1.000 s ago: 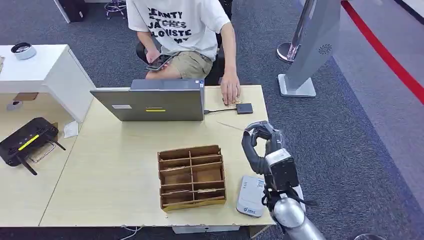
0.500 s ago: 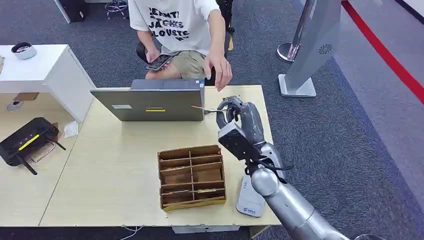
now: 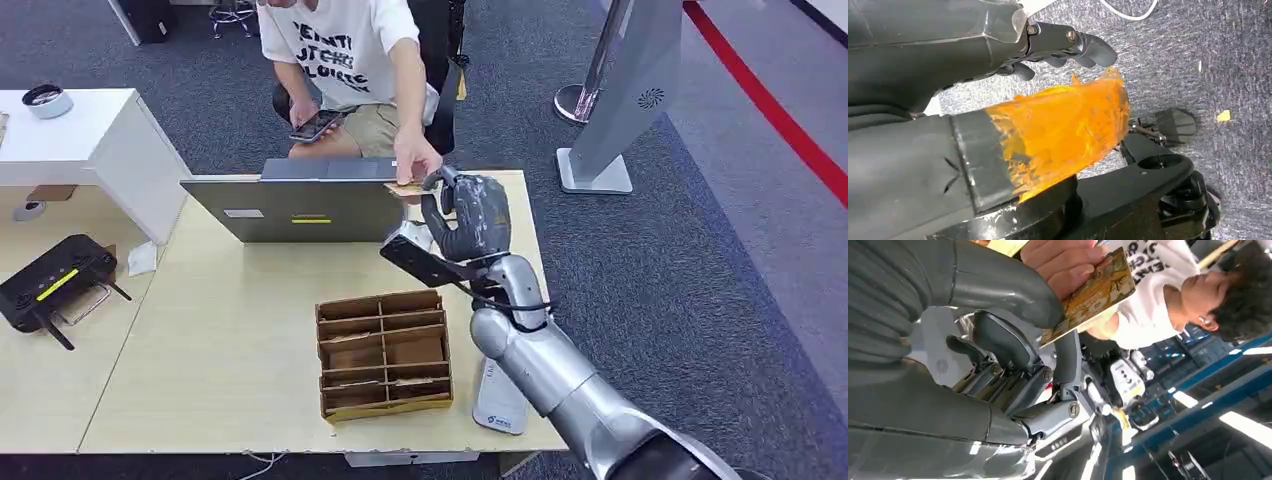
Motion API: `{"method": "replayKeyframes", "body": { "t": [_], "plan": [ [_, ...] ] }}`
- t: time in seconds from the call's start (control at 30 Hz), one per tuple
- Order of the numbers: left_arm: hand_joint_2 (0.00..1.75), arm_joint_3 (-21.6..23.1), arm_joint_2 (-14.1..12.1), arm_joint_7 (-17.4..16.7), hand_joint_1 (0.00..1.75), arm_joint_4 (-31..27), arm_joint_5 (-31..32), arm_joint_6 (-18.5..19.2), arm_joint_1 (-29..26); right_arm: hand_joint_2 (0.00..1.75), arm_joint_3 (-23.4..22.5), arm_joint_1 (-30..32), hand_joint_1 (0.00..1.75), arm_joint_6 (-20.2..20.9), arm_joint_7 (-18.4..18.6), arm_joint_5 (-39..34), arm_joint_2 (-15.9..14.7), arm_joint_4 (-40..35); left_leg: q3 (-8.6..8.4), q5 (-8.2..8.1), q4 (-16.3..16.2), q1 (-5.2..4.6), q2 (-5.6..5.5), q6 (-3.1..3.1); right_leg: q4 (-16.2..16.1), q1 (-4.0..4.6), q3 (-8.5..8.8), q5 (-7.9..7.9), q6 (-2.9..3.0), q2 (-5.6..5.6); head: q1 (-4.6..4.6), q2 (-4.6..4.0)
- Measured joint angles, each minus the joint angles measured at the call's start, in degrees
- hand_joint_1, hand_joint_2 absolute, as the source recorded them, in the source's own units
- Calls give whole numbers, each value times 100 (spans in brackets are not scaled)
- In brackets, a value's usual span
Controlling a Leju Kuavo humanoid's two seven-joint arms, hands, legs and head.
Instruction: Pass the card to the sensor for recognition and then transmit it.
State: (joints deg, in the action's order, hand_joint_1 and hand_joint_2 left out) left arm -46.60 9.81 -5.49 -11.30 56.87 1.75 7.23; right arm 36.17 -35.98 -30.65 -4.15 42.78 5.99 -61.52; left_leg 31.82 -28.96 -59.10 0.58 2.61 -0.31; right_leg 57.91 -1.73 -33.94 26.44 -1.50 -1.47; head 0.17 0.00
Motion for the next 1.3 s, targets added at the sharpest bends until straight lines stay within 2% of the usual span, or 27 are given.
{"method": "replayKeyframes", "body": {
  "t": [0.13,0.5,0.53,0.57,0.73,0.77,0.8,0.9,1.13,1.3],
  "plan": [
    [0,0,-7,0,0,0,-22,-2,-1,175,7,-18,175,-120,162,343,42,196,0,0,0,0,0,0,0,0,0,0,0,0,0,0],
    [0,0,-26,-2,0,0,-22,-2,-2,175,9,-83,175,-138,199,367,68,413,5,-1,0,0,0,-1,0,0,-5,1,-1,0,0,0],
    [0,0,-26,-2,0,0,-22,-2,-2,175,7,-87,122,-138,203,365,68,417,6,-1,0,0,0,-1,0,0,-6,1,-1,0,0,0],
    [0,0,-26,0,0,0,-22,-2,-2,175,7,-91,0,-138,210,367,68,426,7,-2,0,0,0,-1,0,0,-8,2,-2,0,0,0],
    [0,0,-26,-2,0,0,-57,-7,0,175,11,-92,0,-127,194,413,100,443,9,-3,0,0,0,-1,0,0,-12,3,-2,0,0,0],
    [0,0,-26,-4,0,0,-75,-11,0,0,11,-91,0,-111,157,386,107,448,9,-3,0,0,0,-1,0,0,-12,3,-2,0,0,0],
    [0,0,-28,-9,0,0,-92,-20,0,0,9,-85,0,-37,67,264,123,448,9,-3,0,0,1,-1,0,0,-12,3,-2,1,2,0],
    [0,0,-31,-7,0,0,-173,-55,2,0,-13,10,0,570,-386,-645,177,393,7,-2,0,0,1,-1,-1,0,-11,3,-2,1,0,0],
    [0,-2,-72,61,0,0,-234,-92,-10,0,-199,822,0,2811,-1296,-4105,173,-415,7,-2,0,0,-1,-1,-1,1,-12,3,-2,0,0,0],
    [0,-2,-112,77,0,0,-221,-116,-13,0,-282,1409,0,3813,-1615,-5359,-15,-1007,10,-6,0,0,1,-2,-4,0,-13,3,-2,1,0,0]
  ]
}}
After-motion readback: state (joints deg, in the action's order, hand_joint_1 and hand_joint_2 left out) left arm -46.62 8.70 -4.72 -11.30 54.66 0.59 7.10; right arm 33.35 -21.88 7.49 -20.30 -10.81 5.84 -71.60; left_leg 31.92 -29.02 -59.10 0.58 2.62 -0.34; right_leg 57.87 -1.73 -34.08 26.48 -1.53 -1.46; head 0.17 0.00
